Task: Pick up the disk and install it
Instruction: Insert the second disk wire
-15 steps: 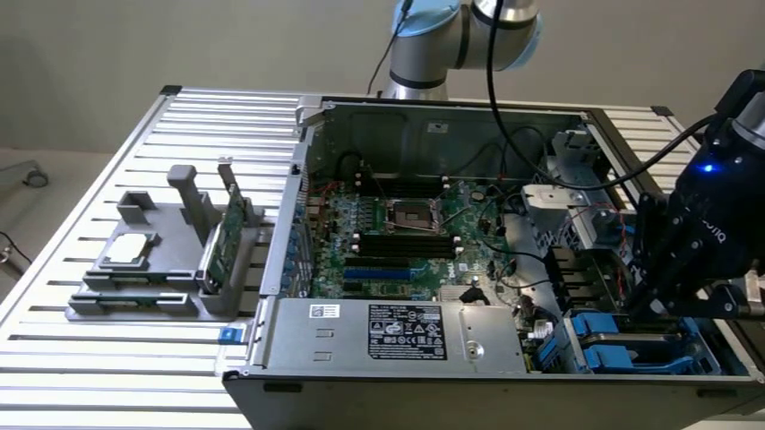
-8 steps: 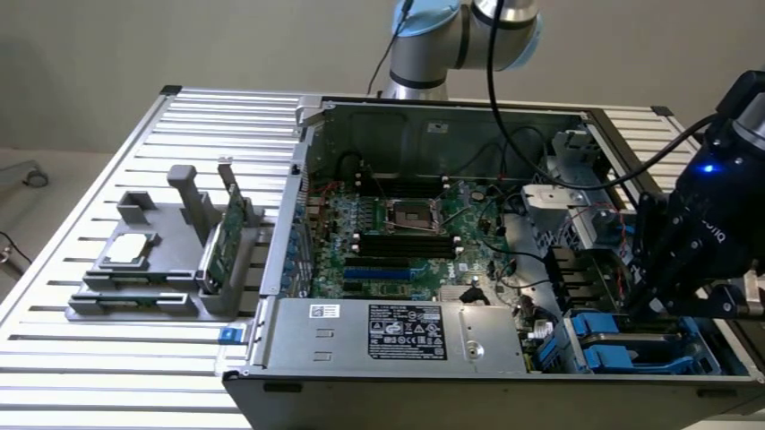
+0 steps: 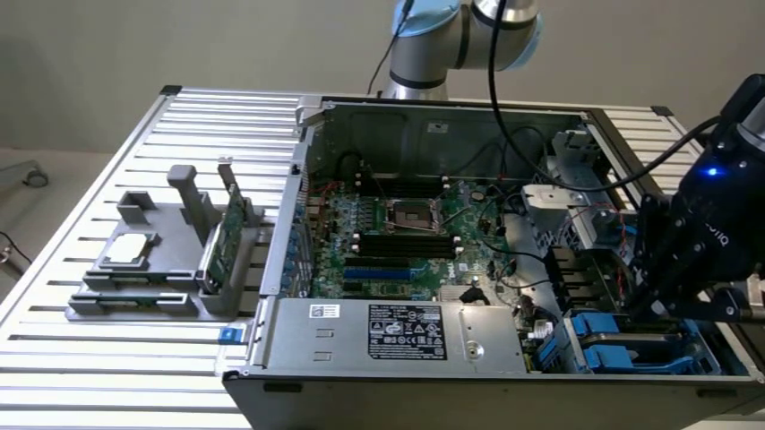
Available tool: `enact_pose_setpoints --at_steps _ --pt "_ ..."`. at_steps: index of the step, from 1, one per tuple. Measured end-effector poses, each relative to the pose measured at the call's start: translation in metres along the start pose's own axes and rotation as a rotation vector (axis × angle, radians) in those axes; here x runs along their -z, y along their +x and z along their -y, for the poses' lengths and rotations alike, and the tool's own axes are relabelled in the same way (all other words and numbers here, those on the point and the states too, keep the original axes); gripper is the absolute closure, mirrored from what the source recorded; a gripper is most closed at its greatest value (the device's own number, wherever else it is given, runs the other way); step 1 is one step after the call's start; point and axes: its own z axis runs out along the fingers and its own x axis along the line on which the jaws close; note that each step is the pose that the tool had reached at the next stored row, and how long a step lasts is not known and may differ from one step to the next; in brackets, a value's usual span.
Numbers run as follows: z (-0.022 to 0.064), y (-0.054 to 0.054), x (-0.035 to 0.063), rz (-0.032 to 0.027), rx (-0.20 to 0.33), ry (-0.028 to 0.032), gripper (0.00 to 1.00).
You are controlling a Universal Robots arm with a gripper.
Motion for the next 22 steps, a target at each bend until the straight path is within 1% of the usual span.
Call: enact_pose_setpoints --at_steps 3,16,18,20,22 --pt "-0.0001 -0.0012 -0.0008 -0.0033 0.000 0.0001 0.84" --pt "-0.0004 -0.0045 -0.0067 -0.0124 0.000 0.0005 0.84" --pt "-0.0004 -0.0052 -0.0068 -0.0127 0.000 0.0004 0.84" --pt "-0.0005 -0.0057 -0.0066 -0.0130 0.001 0.0006 0.82" --pt "-0.0003 -0.0062 -0.0035 -0.0148 0.001 0.0026 0.70"
